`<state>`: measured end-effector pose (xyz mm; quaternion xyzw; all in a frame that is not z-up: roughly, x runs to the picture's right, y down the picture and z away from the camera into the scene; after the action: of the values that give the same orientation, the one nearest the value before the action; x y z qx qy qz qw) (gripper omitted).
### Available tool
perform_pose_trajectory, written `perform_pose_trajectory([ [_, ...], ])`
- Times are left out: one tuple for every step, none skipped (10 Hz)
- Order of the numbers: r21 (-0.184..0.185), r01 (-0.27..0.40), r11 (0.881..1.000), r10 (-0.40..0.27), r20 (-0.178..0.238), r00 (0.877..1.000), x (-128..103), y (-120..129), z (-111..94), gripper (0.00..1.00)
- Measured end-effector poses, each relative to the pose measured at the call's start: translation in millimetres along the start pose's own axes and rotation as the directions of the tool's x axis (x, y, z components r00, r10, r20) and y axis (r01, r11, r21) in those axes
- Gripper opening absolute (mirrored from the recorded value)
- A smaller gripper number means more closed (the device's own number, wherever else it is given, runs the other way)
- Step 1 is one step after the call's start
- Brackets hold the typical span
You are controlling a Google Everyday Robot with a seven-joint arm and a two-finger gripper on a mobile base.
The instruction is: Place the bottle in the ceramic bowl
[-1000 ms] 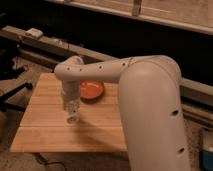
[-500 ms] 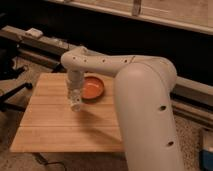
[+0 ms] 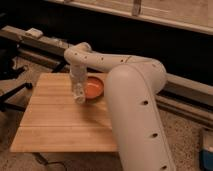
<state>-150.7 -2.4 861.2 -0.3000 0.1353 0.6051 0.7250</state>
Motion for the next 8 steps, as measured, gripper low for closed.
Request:
perform_pose_trajectory([
  [0.009, -0.014, 1.000, 0.014, 0.010, 1.000, -11, -11, 3, 0.00],
  [0.018, -0.024, 1.000, 0.024, 0.018, 1.000, -22, -20, 7, 0.00],
  [0.029, -0.034, 0.999, 0.033, 0.023, 0.999, -31, -28, 12, 0.00],
  [0.038, -0.037, 0.999, 0.036, 0.028, 0.999, -37, -32, 15, 0.00],
  [0.045, -0.034, 0.998, 0.033, 0.035, 0.999, -43, -35, 20, 0.02],
  [0.049, -0.031, 0.998, 0.029, 0.038, 0.999, -47, -36, 25, 0.09],
  [0.053, -0.029, 0.998, 0.026, 0.040, 0.999, -51, -38, 31, 0.19],
  [0.056, -0.030, 0.998, 0.027, 0.042, 0.999, -53, -40, 35, 0.31],
])
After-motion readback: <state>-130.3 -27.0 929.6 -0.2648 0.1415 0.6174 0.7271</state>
